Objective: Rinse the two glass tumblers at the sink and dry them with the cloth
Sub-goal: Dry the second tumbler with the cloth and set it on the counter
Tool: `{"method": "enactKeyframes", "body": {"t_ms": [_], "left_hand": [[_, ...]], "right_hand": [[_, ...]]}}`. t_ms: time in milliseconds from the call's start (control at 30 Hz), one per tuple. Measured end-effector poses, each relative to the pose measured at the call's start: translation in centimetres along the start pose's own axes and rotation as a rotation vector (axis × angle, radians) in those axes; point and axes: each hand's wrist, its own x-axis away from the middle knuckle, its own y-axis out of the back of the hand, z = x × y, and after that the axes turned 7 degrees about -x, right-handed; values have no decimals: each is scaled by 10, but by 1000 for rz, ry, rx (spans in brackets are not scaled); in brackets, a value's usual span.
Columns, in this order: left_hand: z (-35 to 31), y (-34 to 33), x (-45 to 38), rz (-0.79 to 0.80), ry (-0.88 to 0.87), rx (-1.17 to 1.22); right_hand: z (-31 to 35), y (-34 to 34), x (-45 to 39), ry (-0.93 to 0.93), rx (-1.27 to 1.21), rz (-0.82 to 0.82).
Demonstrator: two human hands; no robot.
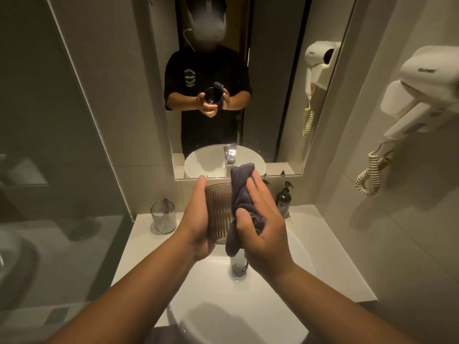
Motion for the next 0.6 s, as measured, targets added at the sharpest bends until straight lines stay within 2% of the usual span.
{"method": "enactKeyframes", "body": {"t_ms": [100, 167, 233, 400, 600], "left_hand": [[-3, -8, -1, -205, -45, -72], [-3, -12, 2, -176, -81, -71], [-2, -15, 3, -104, -102, -37], [-2, -8, 6, -31, -83, 108], [-1, -2, 5, 59, -65, 79]], "right_hand": [[-5, -2, -5, 218, 330, 11], [-4, -3, -10, 348, 516, 20], [-1, -5, -11, 396, 592, 24], [5, -8, -2, 465, 581, 39], [6, -3, 1, 375, 251, -4]]}}
